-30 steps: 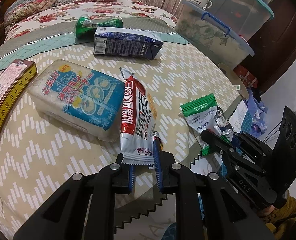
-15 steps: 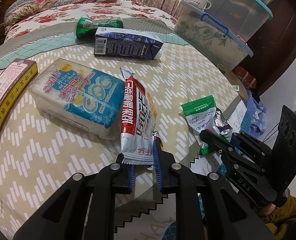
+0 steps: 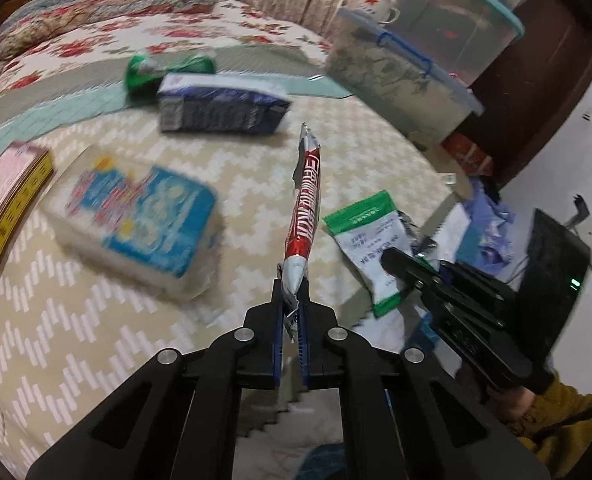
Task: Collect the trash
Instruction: 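Carry the packet and tube to the wastebasket and open both tools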
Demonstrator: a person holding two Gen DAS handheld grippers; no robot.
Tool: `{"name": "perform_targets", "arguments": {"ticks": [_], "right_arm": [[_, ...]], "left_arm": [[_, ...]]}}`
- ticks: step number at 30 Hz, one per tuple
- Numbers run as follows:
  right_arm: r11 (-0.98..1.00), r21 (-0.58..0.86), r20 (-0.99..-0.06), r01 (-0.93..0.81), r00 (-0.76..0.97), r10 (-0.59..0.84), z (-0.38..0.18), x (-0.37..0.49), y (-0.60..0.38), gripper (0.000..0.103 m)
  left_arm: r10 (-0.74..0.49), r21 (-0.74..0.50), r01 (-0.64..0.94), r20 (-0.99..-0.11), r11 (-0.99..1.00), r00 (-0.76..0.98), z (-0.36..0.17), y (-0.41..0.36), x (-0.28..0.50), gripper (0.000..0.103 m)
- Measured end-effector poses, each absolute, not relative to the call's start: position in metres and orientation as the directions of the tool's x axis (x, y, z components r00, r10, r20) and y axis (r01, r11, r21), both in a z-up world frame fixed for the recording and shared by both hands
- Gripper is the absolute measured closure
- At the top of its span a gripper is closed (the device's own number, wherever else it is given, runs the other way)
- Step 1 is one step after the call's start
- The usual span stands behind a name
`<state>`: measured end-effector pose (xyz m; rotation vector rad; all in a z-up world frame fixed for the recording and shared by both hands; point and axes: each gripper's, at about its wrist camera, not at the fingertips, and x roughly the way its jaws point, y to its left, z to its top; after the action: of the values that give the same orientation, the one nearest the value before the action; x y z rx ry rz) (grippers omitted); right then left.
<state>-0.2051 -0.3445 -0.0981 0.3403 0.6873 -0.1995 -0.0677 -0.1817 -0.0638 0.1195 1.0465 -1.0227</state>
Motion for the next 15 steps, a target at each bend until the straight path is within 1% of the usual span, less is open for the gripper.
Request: {"name": "perform_targets", "arguments": {"ticks": [8, 15], "right_arm": [[0.865, 0.316, -0.605, 0.39, 0.785, -0.133, -0.101, -0.232, -0.402, 0.092], [0.783, 0.358, -0.56, 0.508, 0.788, -0.256, -0.098, -0.265, -0.483, 0.092]], "left_arm": [[-0.63, -0.364, 0.795, -0.776, 0.485, 0.029, -0.054, -0.243, -0.072, 0.097], [-0.596, -0.318, 0.881, -0.802, 0.35, -0.052, -0.045, -0.349, -0.092, 0.097]]}}
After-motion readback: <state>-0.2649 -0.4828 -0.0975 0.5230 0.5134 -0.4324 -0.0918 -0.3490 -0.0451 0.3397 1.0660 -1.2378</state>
